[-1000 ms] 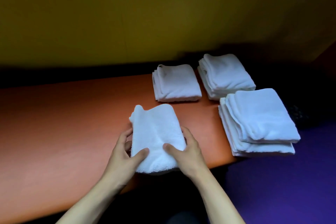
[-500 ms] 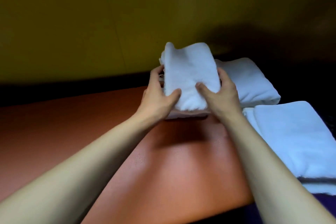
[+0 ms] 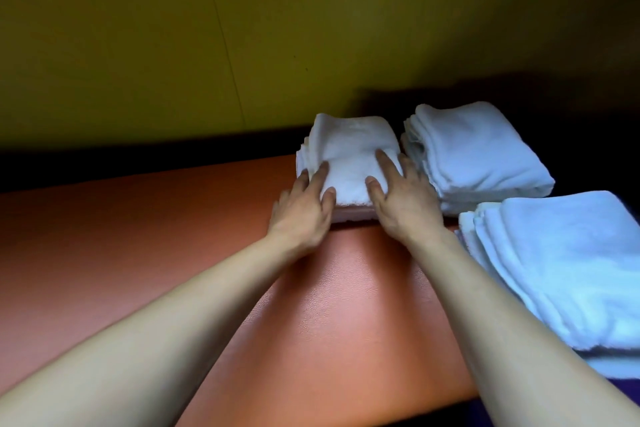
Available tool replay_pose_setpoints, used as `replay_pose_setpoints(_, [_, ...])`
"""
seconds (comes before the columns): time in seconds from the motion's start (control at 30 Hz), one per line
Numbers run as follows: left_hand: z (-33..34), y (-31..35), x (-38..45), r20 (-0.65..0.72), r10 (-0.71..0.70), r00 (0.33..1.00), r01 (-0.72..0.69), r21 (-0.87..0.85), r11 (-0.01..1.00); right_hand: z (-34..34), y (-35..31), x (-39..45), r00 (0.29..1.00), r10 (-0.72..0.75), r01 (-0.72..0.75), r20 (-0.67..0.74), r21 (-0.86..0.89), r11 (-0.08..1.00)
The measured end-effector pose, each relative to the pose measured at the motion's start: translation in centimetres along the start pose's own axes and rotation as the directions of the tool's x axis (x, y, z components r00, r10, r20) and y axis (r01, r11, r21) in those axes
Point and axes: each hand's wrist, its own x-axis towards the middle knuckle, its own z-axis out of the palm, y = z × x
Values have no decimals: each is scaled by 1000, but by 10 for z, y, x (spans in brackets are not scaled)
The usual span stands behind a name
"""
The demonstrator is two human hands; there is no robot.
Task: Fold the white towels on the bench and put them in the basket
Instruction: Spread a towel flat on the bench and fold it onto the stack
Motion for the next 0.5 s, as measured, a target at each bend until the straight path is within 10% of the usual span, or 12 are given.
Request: replay_pose_setpoints(0.5, [-81,-35,-144,-90,164,982,-142,212,967,-16,-94,-116,974,-166,183,-154,105,978])
